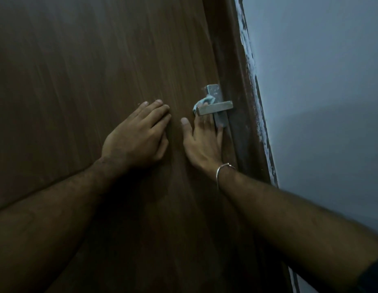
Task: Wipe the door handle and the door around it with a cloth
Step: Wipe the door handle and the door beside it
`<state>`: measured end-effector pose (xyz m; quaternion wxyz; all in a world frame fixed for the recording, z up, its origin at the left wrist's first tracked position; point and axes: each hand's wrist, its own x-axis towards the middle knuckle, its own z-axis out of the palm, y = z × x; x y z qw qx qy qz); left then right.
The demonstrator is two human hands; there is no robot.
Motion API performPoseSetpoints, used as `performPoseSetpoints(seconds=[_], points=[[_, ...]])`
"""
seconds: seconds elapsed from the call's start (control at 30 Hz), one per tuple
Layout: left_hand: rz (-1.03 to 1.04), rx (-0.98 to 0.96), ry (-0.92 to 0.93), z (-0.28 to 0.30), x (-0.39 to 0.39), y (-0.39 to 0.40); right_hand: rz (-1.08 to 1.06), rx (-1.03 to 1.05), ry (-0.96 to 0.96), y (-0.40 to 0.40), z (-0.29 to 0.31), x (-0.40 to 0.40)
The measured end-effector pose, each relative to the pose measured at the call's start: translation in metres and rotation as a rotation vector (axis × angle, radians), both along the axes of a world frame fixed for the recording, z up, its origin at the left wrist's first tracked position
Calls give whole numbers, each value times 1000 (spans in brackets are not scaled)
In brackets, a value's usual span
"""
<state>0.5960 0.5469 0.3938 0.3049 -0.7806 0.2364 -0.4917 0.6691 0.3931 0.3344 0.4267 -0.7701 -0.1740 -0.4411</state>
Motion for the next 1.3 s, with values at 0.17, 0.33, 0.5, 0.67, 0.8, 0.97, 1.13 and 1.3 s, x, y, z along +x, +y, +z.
performPoseSetpoints(seconds=[0.17, 0.33, 0.5, 0.67, 0.8, 0.97, 1.13, 1.3], points=[[5, 24, -6, 2, 3, 2, 81, 133, -127, 5, 13, 1], [11, 13, -6, 1, 4, 3, 15, 102, -323, -30, -50, 8], [13, 21, -6, 2, 5, 4, 15, 571, -254, -56, -31, 14], [3, 26, -17, 1, 6, 4, -10, 482, -219, -43, -26, 16], [-11, 19, -28, 1, 9, 6, -42, 504, -224, -51, -20, 22], [-30, 35, -54, 1, 12, 7, -63, 329, -269, -50, -29, 18], [-54, 42, -57, 2, 14, 8, -64, 363, -273, -44, -8, 12], [-53, 32, -58, -1, 12, 7, -35, 388, -258, -53, -12, 12]])
